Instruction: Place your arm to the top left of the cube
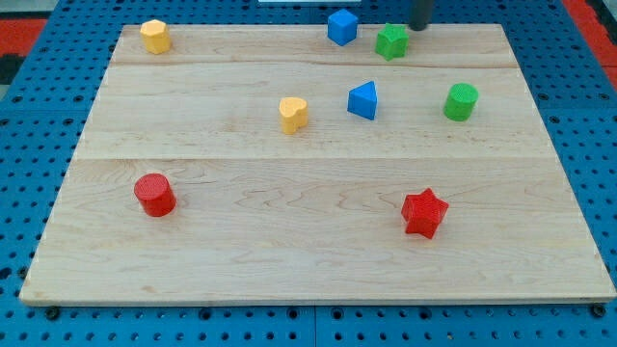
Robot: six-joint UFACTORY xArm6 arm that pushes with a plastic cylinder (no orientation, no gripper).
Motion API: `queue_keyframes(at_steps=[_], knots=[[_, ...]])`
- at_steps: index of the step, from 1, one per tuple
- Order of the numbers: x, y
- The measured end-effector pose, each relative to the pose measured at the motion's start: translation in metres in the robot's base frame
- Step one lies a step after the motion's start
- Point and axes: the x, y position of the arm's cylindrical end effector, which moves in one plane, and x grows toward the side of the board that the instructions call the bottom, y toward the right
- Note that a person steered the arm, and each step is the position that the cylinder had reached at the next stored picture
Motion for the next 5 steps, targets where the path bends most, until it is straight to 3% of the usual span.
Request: queue_keyframes(at_steps=[1,3,4,5], knots=[[0.001,-0.074],[0.084,-0.087],[0.107,-0.12],[0.071,-0.227]])
